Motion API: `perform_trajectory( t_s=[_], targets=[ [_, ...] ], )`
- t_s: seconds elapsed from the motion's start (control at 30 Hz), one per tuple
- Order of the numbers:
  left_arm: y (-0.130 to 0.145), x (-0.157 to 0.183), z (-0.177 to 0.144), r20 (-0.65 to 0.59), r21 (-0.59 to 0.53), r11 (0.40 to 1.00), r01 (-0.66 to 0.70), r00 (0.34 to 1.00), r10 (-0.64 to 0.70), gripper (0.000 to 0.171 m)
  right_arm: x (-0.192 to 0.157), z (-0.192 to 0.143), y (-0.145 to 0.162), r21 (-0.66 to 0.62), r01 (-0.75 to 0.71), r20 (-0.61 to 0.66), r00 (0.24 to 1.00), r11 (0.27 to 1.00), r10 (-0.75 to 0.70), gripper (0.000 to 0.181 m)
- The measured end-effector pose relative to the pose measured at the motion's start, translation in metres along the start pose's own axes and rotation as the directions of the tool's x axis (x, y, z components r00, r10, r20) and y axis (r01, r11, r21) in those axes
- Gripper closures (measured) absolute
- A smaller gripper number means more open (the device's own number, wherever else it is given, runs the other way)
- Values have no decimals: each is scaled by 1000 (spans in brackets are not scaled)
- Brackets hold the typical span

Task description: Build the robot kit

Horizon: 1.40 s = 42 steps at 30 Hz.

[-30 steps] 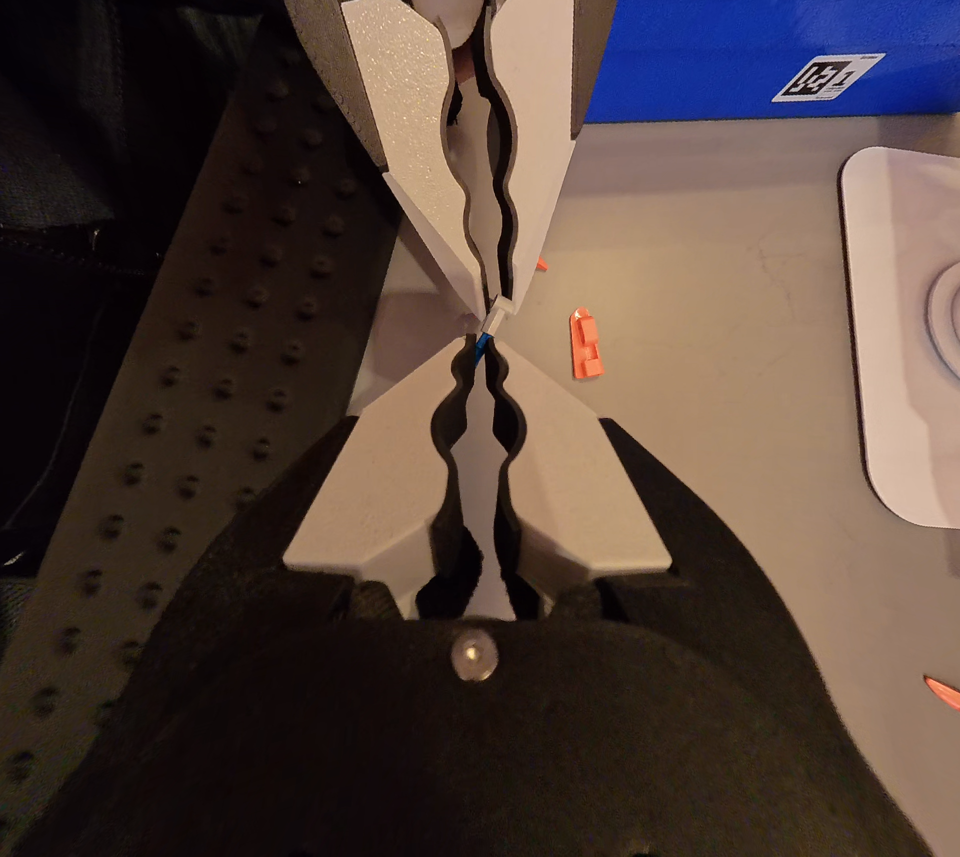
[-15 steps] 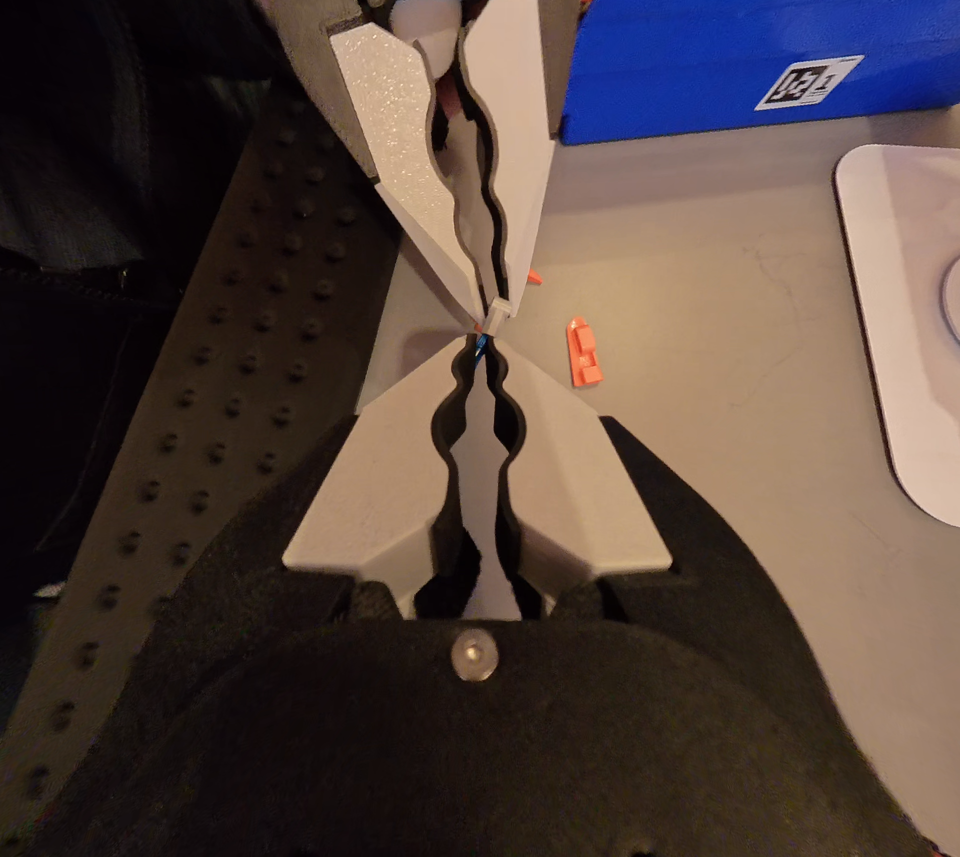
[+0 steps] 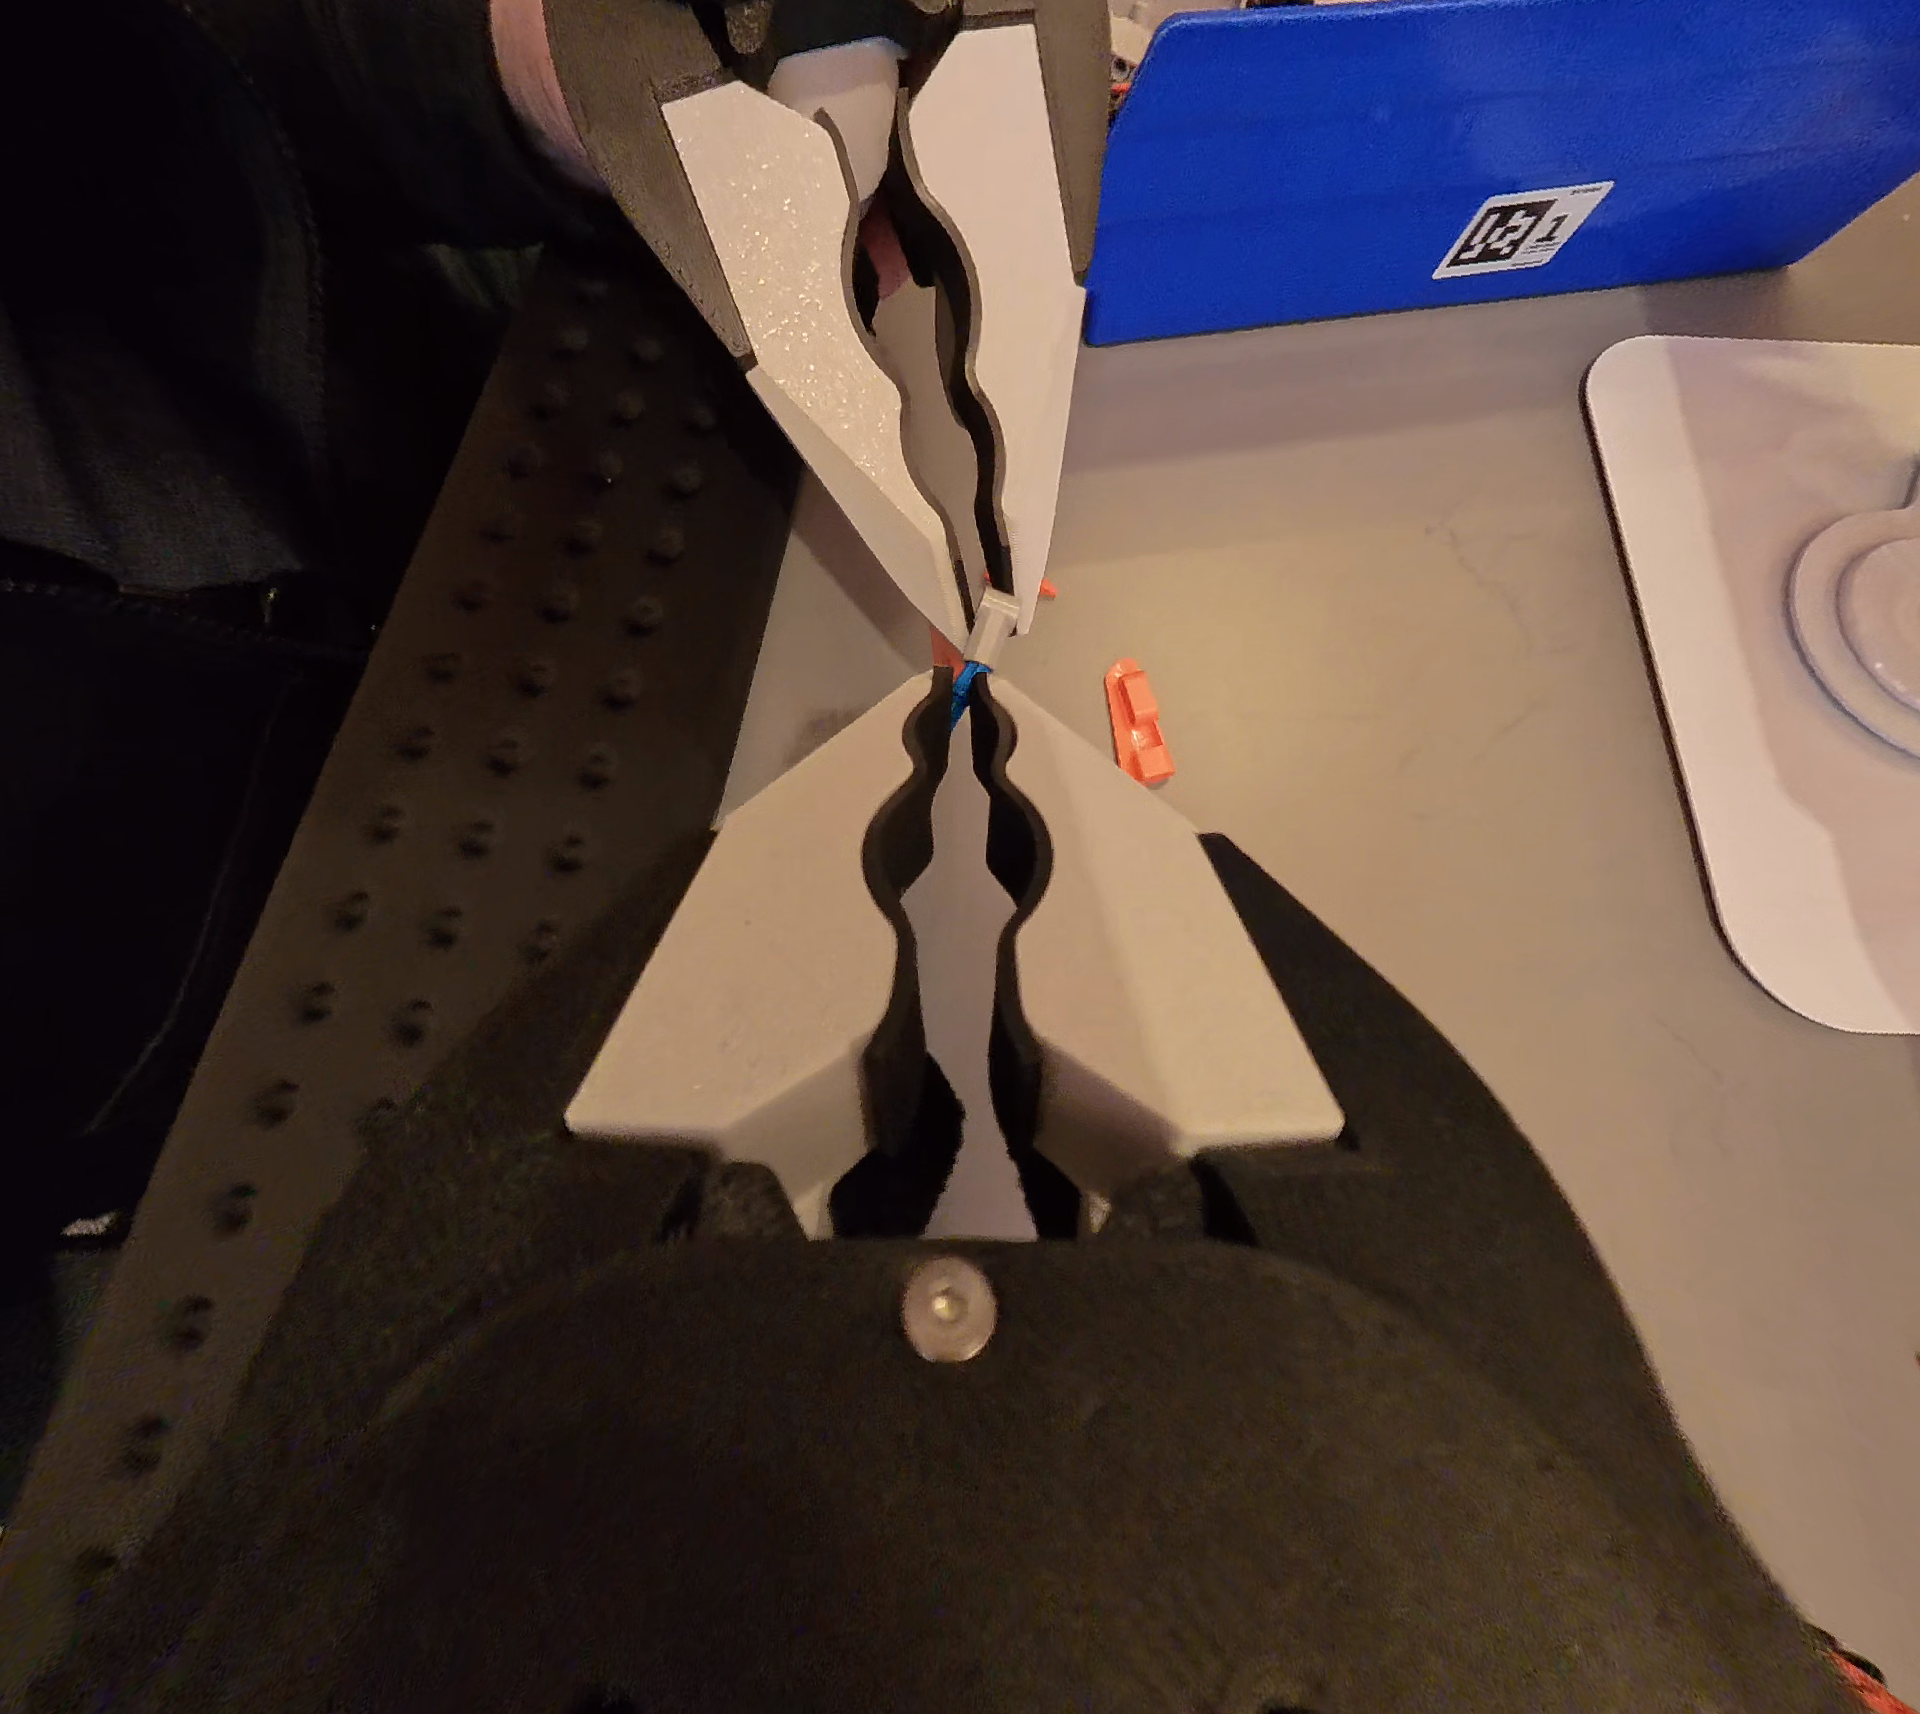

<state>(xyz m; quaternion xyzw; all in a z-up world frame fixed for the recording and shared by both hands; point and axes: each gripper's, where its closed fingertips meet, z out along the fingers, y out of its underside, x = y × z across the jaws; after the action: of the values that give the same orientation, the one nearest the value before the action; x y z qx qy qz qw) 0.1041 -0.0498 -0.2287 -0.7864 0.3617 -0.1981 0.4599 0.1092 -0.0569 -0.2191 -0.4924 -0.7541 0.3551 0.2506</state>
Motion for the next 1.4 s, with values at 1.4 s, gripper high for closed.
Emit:
perform_trajectory(
  t_s=[1.4],
  targets=[
    [19,-3,2,4,-76,996,47,999,-47,167,-93,27,32,-177,-127,159,975,976,155,172]
  ],
)
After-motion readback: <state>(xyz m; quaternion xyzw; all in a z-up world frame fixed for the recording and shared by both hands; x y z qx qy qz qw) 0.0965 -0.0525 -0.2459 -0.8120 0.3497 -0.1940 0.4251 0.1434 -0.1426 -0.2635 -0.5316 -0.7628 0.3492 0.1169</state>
